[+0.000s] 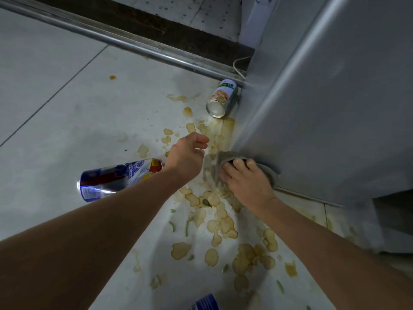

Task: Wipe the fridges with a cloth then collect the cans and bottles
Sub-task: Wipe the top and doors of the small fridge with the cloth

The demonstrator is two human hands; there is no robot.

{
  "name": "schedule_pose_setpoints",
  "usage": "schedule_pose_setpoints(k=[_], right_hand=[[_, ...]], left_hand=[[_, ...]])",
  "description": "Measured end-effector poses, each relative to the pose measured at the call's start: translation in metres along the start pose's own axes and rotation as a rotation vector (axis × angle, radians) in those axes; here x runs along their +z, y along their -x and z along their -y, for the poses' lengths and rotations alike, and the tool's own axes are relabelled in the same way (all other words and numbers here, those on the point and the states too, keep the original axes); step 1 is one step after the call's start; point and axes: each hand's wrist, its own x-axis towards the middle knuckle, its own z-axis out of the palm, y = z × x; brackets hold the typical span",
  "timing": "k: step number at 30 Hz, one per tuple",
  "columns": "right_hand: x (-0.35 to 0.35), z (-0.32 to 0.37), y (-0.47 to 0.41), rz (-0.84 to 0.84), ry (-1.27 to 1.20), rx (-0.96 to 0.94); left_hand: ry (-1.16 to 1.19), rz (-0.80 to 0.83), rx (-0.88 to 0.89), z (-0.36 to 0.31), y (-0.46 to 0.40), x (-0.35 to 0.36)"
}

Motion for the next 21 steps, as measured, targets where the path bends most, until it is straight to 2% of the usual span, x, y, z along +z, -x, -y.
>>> schedule_pose_setpoints(k=[3, 9, 16, 21], right_hand=[[0.007, 0.01, 0.002, 0.094, -0.046, -0.108], [0.012, -0.006, 0.034, 0.012, -0.052, 0.031], [0.031, -0.045, 0.131, 0.232, -0.086, 0.166], [0.024, -0.03, 0.103, 0.147, -0.155, 0.141]], left_hand=[[-0.013, 0.0, -0.009, 0.0, 0.002, 0.004], [-0.029, 0.027, 0.04, -0.017, 0.014, 0.023], [-0.087, 0.006, 0.086, -0.038, 0.019, 0.045], [-0.131, -0.077, 0.029, -0.045, 0.016, 0.053]])
